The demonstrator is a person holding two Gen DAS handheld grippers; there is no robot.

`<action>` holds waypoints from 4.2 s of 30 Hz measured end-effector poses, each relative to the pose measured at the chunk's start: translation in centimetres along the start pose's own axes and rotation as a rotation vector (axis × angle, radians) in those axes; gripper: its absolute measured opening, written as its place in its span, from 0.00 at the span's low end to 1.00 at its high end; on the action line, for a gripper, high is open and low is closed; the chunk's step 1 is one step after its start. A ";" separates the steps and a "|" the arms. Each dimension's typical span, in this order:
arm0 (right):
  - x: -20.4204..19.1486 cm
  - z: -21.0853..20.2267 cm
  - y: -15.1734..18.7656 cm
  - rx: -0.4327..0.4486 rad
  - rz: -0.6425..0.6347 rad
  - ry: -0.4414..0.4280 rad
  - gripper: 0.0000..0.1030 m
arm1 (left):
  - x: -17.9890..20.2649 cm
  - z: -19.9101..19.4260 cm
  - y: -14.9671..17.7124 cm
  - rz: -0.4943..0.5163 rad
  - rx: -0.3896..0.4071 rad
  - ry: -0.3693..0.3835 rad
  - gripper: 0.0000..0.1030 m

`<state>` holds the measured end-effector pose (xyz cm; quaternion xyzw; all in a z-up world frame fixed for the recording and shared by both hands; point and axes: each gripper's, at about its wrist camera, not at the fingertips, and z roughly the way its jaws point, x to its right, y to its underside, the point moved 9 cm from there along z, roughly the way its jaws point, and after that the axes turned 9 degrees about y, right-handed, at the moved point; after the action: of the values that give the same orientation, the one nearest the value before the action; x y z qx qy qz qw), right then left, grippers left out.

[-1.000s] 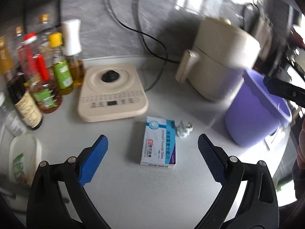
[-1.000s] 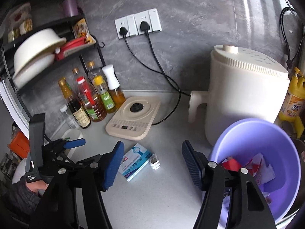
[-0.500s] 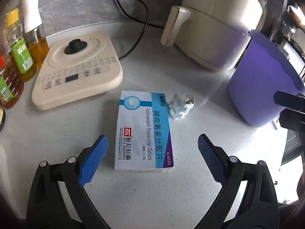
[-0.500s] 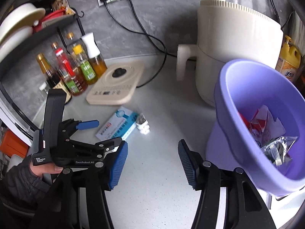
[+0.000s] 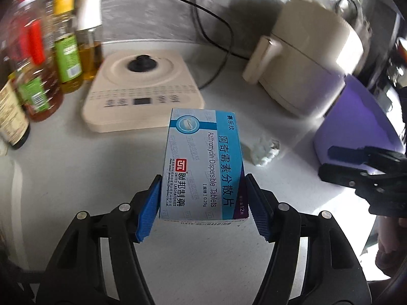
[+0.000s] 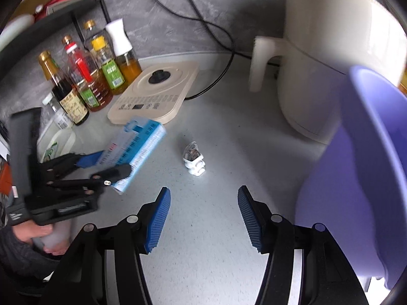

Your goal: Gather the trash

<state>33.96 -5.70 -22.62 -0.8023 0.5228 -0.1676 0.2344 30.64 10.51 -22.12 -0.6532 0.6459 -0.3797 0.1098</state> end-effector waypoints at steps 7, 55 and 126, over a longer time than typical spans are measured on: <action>-2.4 2.2 -1.9 -0.028 -0.057 -0.043 0.58 | -1.6 -1.3 0.0 -0.049 0.055 -0.038 0.62; 13.3 -16.5 -7.8 0.364 0.152 0.032 0.21 | 17.2 -6.1 -11.5 0.184 0.227 0.143 0.63; 20.7 -25.7 -3.7 0.448 0.269 -0.025 0.92 | 19.5 -20.2 -10.4 0.133 0.317 -0.120 0.94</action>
<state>31.74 -28.58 1.36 -0.6554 0.5718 -0.2367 0.4330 23.28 0.87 5.24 -0.6049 0.6121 -0.4289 0.2747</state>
